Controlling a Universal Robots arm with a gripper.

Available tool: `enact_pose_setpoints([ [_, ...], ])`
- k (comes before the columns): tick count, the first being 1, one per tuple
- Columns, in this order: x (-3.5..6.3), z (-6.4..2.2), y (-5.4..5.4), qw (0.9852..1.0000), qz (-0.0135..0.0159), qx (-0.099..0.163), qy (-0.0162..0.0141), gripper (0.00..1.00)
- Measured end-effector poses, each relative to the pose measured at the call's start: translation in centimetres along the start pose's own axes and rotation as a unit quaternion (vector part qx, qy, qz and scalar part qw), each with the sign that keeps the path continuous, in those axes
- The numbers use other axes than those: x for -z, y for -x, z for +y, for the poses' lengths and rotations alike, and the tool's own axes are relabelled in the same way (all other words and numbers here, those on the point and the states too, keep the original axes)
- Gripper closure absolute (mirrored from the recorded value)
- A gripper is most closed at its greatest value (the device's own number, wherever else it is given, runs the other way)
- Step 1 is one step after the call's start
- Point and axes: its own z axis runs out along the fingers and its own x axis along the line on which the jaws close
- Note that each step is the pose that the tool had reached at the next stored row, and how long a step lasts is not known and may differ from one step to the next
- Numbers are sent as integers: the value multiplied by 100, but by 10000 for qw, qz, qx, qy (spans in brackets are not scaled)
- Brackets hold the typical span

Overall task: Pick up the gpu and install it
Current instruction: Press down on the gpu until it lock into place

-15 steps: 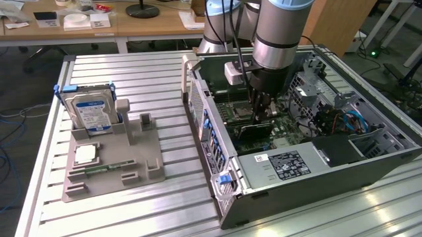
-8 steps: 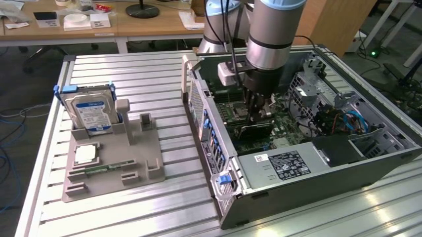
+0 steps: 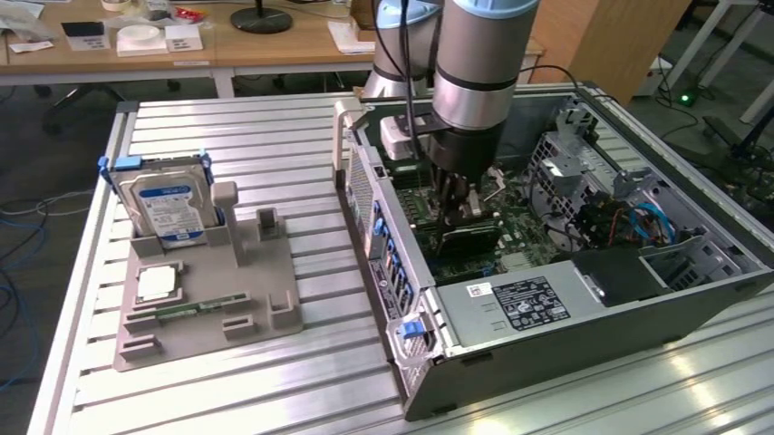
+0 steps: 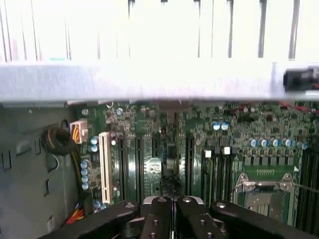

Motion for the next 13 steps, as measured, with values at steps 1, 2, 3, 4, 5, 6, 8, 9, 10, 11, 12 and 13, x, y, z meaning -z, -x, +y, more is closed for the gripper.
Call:
enact_pose_setpoints([
  [1,1,13,2,10000,-1,15,1,89],
  [2,1,18,7,10000,-3,43,1,89],
  [3,1,19,9,10000,-7,87,1,89],
  [4,0,19,10,9999,-11,139,0,89],
  [5,-2,19,11,9998,-15,190,0,89],
  [6,-3,20,13,9997,-19,241,-1,89],
  [8,-5,22,21,9995,-28,330,-1,89],
  [9,-5,22,25,9994,-30,345,16,89],
  [10,-4,22,30,9994,-30,350,75,89],
  [11,-4,22,37,9992,-31,352,161,89],
  [12,-4,22,41,9991,-32,352,251,89],
  [13,-5,22,42,9988,-34,352,333,89],
])
